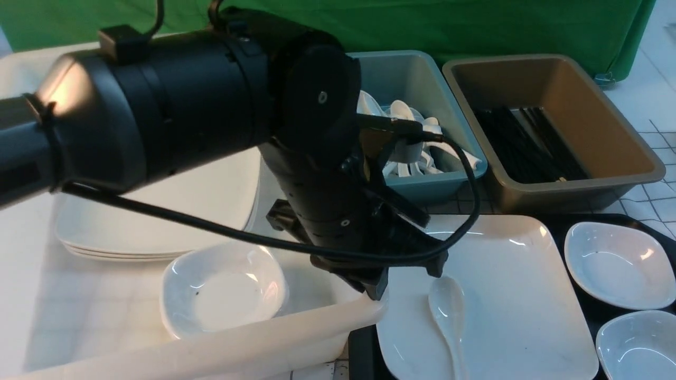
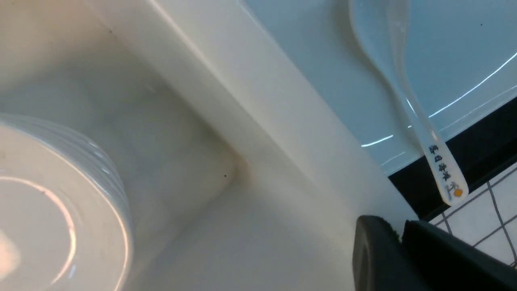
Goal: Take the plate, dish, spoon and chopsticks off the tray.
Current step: Use the left arm to grab a soup spoon from the plate
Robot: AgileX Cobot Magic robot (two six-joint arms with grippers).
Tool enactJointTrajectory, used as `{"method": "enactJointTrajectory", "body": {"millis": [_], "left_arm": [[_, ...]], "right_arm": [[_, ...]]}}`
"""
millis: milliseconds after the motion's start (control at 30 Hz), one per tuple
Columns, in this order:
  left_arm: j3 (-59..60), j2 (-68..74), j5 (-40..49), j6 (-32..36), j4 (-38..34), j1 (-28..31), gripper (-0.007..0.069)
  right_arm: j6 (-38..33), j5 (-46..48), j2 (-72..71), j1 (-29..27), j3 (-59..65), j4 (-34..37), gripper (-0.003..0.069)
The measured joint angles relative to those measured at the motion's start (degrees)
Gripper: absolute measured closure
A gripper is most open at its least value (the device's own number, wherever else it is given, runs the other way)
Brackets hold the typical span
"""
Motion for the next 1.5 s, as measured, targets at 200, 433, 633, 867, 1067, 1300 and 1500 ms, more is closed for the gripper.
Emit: {"method": "enactJointTrajectory", "body": {"millis": [200, 433, 633, 867, 1067, 1300, 1500], "left_arm": [[-4.3, -0.3, -0.2, -0.3, 2.6, 0.0, 0.0462], [-8.4, -2.5, 5.9, 0.0, 13.8, 0.3, 0.0396], [-3.1, -9.4, 6.3, 0.2, 16.1, 11.8, 0.0510], [11.1, -18.8, 6.5, 3.6, 9.9, 36.0, 0.0627], [24.4, -24.7, 6.8, 7.2, 5.2, 54.5, 0.0627], [33.1, -24.6, 1.4, 10.4, 5.5, 64.9, 0.0627], [33.3, -21.1, -7.7, 3.8, 14.1, 68.9, 0.0627]], "right_arm": [[0.0, 0.0, 0.0, 0.0, 0.0, 0.0, 0.0577], [0.1, 0.0, 0.0, 0.0, 0.0, 0.0, 0.0567], [0.1, 0.0, 0.0, 0.0, 0.1, 0.0, 0.0561], [0.2, 0.0, 0.0, 0.0, 0.3, 0.0, 0.0551], [1.7, 0.0, 0.0, 0.0, 0.3, 0.0, 0.0543], [3.0, 0.0, 0.0, 0.0, 0.3, 0.1, 0.0537], [3.0, 0.0, 0.0, 0.0, 0.3, 0.1, 0.0534]]}}
